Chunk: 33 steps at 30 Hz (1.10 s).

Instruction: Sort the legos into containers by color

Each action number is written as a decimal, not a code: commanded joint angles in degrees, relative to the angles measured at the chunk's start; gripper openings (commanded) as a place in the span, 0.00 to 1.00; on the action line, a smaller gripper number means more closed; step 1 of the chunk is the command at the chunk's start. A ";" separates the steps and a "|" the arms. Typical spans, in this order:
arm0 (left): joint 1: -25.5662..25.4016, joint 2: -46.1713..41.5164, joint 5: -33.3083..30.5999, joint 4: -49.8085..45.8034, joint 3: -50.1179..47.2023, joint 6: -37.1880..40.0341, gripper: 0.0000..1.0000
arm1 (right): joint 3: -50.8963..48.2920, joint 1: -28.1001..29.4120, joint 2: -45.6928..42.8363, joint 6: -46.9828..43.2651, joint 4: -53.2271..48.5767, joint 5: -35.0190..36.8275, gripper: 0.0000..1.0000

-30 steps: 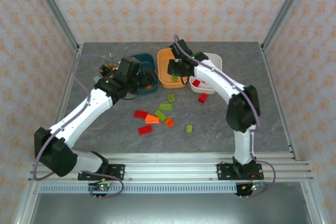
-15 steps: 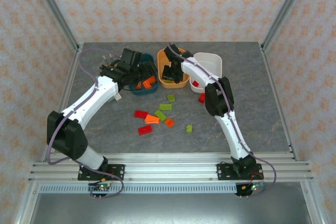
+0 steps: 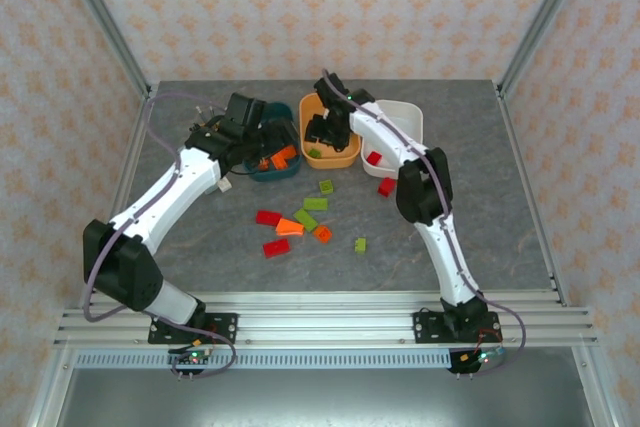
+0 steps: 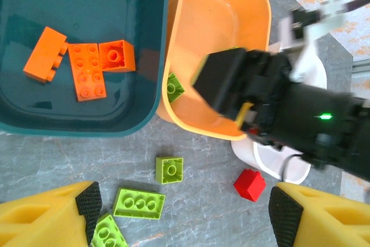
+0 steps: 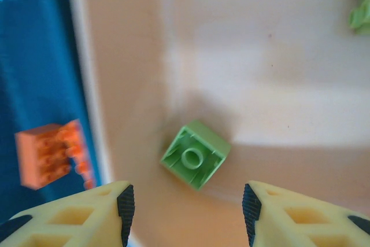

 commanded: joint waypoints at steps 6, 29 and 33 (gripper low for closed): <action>-0.04 -10.76 -4.59 -12.17 -6.93 -2.08 0.77 | -20.75 2.39 -25.72 -4.56 12.52 3.84 0.51; -14.70 -9.71 -4.84 -6.30 -24.16 -32.96 0.65 | -82.93 13.74 -66.04 -11.75 39.39 0.96 0.55; -18.28 -3.68 -5.89 -6.54 -21.08 -45.72 0.65 | -83.76 14.30 -66.08 -12.00 39.96 -2.26 0.55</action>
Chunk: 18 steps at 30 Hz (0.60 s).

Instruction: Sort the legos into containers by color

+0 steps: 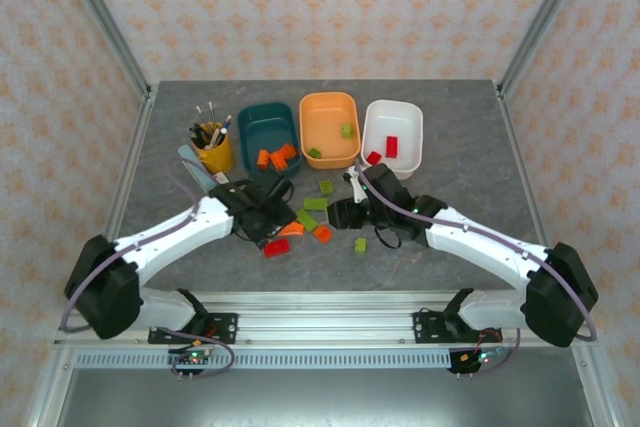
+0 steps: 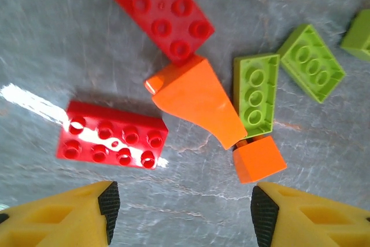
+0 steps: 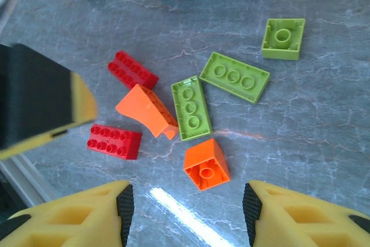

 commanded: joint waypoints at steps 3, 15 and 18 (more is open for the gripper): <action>-3.25 5.90 -5.34 1.65 4.75 -19.99 0.65 | -2.53 0.59 -3.24 -1.92 3.59 -3.83 0.56; -4.52 14.39 -11.37 3.27 8.12 -38.47 0.55 | -6.14 0.60 -12.64 -2.43 -0.04 -2.33 0.57; -4.52 15.79 -11.80 1.76 9.33 -39.54 0.53 | -6.46 0.60 -13.65 -2.31 -0.73 -2.19 0.57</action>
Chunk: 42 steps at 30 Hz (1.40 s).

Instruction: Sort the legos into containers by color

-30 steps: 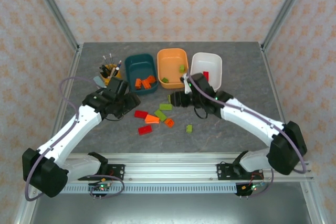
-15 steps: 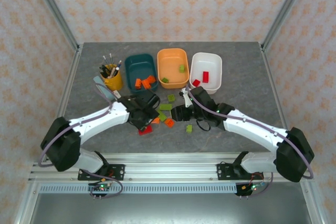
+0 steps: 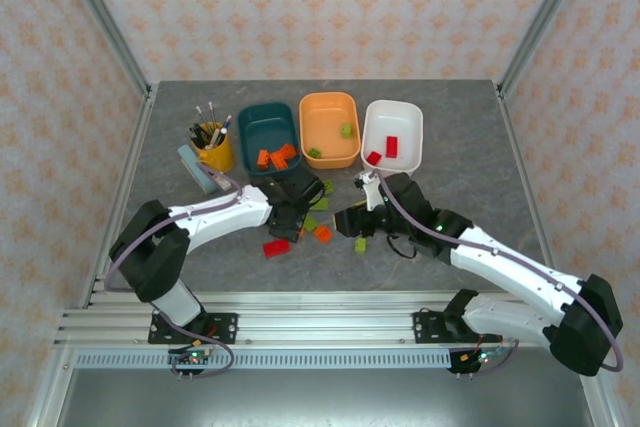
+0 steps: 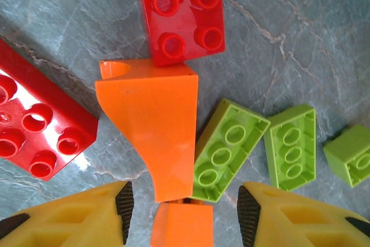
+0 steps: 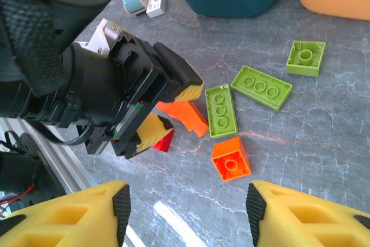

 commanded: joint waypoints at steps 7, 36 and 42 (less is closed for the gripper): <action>-0.32 2.53 -3.67 -4.74 1.63 -6.65 0.45 | -0.73 0.25 -1.26 -0.94 -2.13 0.79 0.58; 1.40 5.71 -4.62 -7.39 4.39 -0.59 0.07 | 0.19 0.27 1.34 1.03 -1.42 2.56 0.58; 1.41 3.20 -8.18 -11.13 6.69 2.86 0.00 | 0.84 0.29 1.22 1.04 -1.52 4.10 0.58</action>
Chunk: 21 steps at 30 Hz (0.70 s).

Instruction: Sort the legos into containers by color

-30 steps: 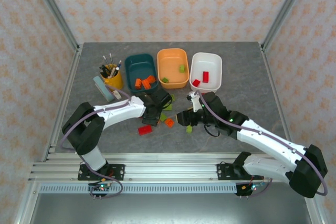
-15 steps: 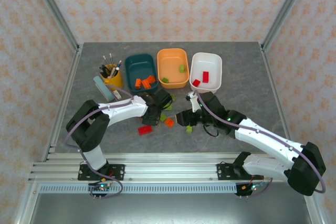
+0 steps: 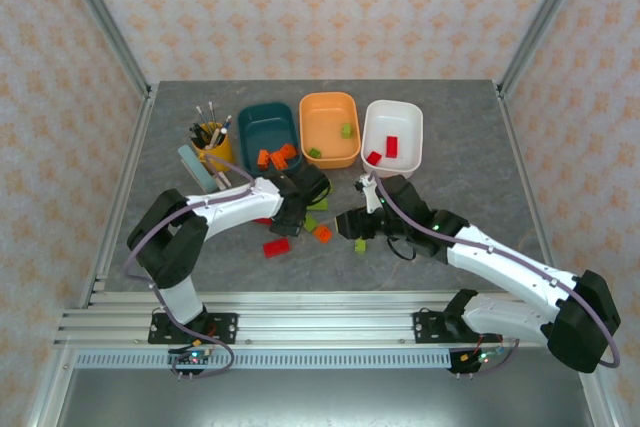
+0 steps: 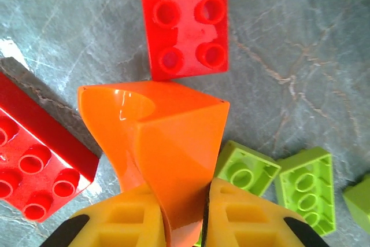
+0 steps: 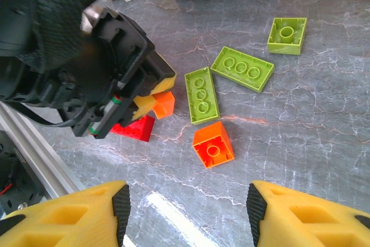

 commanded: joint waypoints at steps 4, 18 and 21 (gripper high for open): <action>0.54 -3.70 -5.94 -6.10 2.01 2.91 0.00 | 1.68 0.29 0.10 0.49 -0.02 2.14 0.58; 4.29 -5.59 -11.13 -9.71 14.23 20.49 0.00 | 8.52 0.07 2.22 1.17 0.24 8.14 0.57; 6.56 -5.19 -10.74 -8.02 15.97 25.00 0.00 | 10.39 -0.18 4.03 1.50 0.36 8.59 0.57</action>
